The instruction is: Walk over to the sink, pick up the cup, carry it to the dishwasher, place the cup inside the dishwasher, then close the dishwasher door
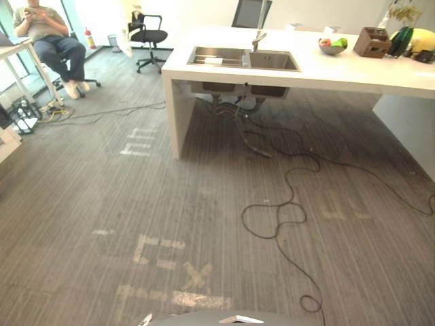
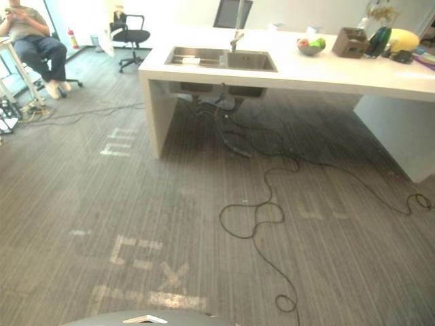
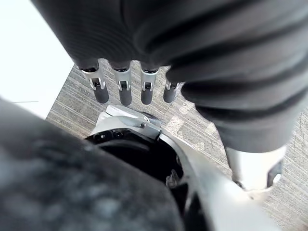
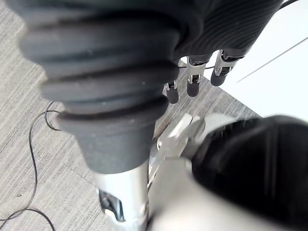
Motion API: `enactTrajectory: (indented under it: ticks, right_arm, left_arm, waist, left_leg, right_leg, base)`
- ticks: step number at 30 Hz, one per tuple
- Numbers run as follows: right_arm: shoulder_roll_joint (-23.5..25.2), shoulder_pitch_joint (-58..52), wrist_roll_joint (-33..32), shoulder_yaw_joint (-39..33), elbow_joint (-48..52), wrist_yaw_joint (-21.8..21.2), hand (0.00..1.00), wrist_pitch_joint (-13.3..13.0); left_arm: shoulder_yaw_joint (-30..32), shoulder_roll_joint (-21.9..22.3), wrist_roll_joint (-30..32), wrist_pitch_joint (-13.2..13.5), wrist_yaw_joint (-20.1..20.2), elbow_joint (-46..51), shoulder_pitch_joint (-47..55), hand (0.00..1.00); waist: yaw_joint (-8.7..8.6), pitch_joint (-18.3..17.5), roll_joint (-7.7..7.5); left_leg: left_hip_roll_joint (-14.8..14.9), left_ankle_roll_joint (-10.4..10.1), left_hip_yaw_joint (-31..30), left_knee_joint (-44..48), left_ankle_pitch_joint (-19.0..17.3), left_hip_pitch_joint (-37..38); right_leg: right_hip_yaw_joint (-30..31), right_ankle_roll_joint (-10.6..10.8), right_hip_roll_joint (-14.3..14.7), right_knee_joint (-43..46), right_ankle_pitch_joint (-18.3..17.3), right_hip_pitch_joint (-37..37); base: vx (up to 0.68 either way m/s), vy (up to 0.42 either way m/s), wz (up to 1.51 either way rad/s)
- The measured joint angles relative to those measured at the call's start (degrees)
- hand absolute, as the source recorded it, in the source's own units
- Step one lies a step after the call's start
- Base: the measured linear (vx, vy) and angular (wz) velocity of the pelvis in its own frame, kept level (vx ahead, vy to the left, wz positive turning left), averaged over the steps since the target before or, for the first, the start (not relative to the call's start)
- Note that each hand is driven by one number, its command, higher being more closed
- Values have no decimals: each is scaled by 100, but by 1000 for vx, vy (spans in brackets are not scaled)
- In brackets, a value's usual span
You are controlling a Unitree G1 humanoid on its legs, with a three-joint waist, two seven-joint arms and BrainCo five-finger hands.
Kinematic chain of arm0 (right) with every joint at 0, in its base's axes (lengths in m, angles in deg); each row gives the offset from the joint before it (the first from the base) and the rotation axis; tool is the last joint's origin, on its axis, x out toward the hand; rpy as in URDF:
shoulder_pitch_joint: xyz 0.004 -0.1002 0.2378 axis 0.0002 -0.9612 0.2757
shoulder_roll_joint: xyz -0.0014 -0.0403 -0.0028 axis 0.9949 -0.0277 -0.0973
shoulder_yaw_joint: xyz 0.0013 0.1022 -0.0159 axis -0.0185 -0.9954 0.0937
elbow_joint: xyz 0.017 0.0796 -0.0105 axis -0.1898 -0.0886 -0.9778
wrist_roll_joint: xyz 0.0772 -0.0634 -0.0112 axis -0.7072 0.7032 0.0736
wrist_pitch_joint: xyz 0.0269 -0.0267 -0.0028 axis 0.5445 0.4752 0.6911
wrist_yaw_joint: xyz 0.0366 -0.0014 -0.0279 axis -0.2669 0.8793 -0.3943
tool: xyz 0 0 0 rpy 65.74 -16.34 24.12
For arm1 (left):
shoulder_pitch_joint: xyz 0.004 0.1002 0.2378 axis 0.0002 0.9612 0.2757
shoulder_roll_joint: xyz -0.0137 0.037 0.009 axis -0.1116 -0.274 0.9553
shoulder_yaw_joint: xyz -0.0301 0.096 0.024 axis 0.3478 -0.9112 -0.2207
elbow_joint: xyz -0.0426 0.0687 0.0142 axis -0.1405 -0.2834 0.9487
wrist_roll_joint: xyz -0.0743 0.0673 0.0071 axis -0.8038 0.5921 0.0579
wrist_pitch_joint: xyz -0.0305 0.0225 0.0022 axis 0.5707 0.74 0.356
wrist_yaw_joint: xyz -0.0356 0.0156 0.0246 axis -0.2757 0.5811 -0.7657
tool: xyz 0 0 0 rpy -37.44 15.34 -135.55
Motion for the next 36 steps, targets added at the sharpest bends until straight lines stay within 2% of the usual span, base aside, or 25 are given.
enactTrajectory:
  ticks: [2,3,5,7,12,15,18,27,29,31,32,34,36]
  right_arm:
    - [17,186,340,-105,-15,-102,0,-13]
    - [25,292,776,-130,-98,-131,0,-15]
    - [42,447,1373,-164,-146,-204,0,-171]
    - [90,736,2172,-147,-119,-418,0,-597]
    - [264,771,2636,233,106,-466,0,-1379]
    - [326,692,2636,355,127,-483,0,-1648]
    - [316,487,2655,494,179,-679,0,-1764]
    - [266,241,2751,445,267,-1066,0,-1749]
    - [266,242,2744,345,285,-1069,0,-1750]
    - [305,202,2674,336,374,-1069,0,-1752]
    - [316,198,2626,337,391,-1071,0,-1753]
    - [304,234,2493,337,435,-1075,0,-1782]
    - [321,243,2297,340,432,-1078,0,-1886]
  left_arm:
    - [-27,19,238,169,62,-37,-48,0]
    - [-96,18,462,322,83,-40,-86,0]
    - [-211,16,771,600,93,-38,-135,0]
    - [-427,15,1031,874,4,-37,-186,0]
    - [-668,2,1187,1381,-350,-31,-258,0]
    - [-672,21,1390,1679,-460,-25,-252,0]
    - [-676,23,1562,1921,-612,-25,-226,0]
    - [-716,55,1742,2542,-936,-16,-87,0]
    - [-744,61,1749,2589,-1030,-13,-74,0]
    - [-837,-23,1717,2693,-1051,41,-76,0]
    - [-837,-37,1670,2720,-1067,46,-74,0]
    - [-832,-48,1577,2792,-1176,51,-84,0]
    - [-826,-67,1493,2818,-1294,48,-82,0]
  waist:
    - [9,7,0]
    - [31,7,-3]
    - [76,5,21]
    - [72,32,28]
    - [62,96,46]
    - [50,178,43]
    - [1,207,28]
    - [-99,268,11]
    - [-152,330,21]
    - [-156,431,-99]
    - [-158,465,-113]
    - [-183,650,-95]
    - [-204,755,-138]
  left_leg:
    - [10,-41,-21,-187,107,193]
    - [12,-32,-46,-256,143,281]
    - [7,15,-73,-277,176,325]
    - [7,27,-9,-264,186,329]
    - [25,4,45,-265,140,363]
    - [42,4,167,-267,125,394]
    - [64,-33,278,-296,72,435]
    - [69,-11,472,-295,-57,601]
    - [69,32,475,-264,-146,701]
    - [-39,94,499,-4,-391,658]
    - [-58,121,508,94,-468,637]
    - [3,172,585,334,-675,696]
    - [139,164,624,449,-802,794]
  right_leg:
    - [-114,45,11,-84,4,153]
    - [-142,40,18,-115,3,223]
    - [-193,41,20,-151,21,278]
    - [-148,52,28,-176,29,273]
    - [-93,52,53,-206,30,292]
    - [-17,47,66,-217,34,287]
    - [93,52,87,-254,43,296]
    - [214,101,74,-266,24,383]
    - [206,138,22,345,-343,199]
    - [170,352,-234,1552,-986,-267]
    - [157,399,-302,1873,-1061,-367]
    - [-18,413,-478,3376,-1093,-1054]
    - [-264,300,-581,3757,-1363,-1244]
  base:
    - [68,-17,18]
    - [98,-12,20]
    - [104,-6,11]
    - [68,6,-7]
    - [0,-3,-7]
    - [-39,2,-15]
    - [-45,1,-22]
    - [-6,2,-13]
    - [21,8,-1]
    - [34,31,-5]
    - [73,33,-13]
    - [95,21,-15]
    - [94,2,-9]
